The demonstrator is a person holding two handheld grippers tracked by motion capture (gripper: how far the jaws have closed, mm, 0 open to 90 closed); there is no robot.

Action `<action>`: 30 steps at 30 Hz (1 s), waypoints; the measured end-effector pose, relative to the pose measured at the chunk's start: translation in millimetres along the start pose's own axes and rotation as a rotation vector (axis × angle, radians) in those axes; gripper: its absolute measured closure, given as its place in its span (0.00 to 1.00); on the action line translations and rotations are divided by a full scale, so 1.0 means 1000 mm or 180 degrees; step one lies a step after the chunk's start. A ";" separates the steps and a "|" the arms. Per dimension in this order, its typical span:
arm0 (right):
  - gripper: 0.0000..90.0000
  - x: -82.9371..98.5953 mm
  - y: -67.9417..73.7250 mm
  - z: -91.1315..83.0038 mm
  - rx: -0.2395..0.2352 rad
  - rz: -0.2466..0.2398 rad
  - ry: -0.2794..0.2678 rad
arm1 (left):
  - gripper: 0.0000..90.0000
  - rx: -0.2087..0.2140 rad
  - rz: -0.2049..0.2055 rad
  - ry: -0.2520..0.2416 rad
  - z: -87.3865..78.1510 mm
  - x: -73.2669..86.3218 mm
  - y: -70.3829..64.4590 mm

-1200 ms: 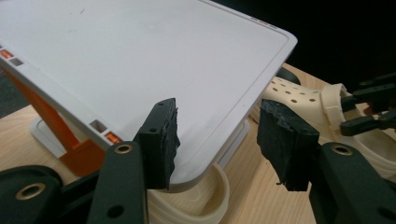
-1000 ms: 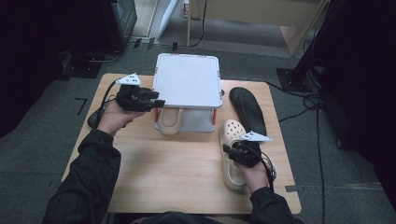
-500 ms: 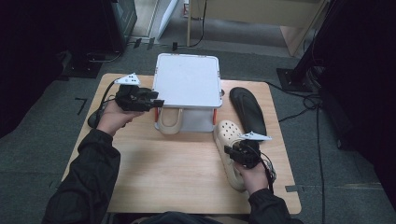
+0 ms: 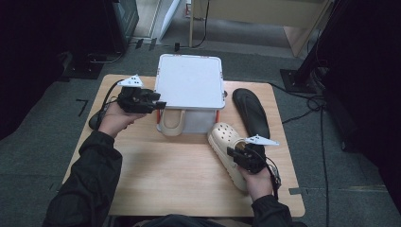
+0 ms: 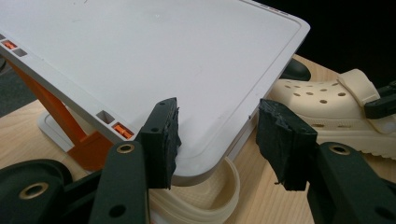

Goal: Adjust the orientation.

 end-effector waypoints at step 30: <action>0.86 -0.002 0.058 0.034 -0.0218 -0.0297 0.0053 | 0.59 0.0023 -0.0021 -0.0011 0.000 0.000 0.001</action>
Point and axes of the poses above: each handheld gripper's, and its own axes: z roughly forward along the jaws, x roughly out of its underside, y roughly to its left, the point moved 7 cm from there along z, roughly forward along the jaws, and after that the axes turned 2 degrees about y, right-handed, at the moved point
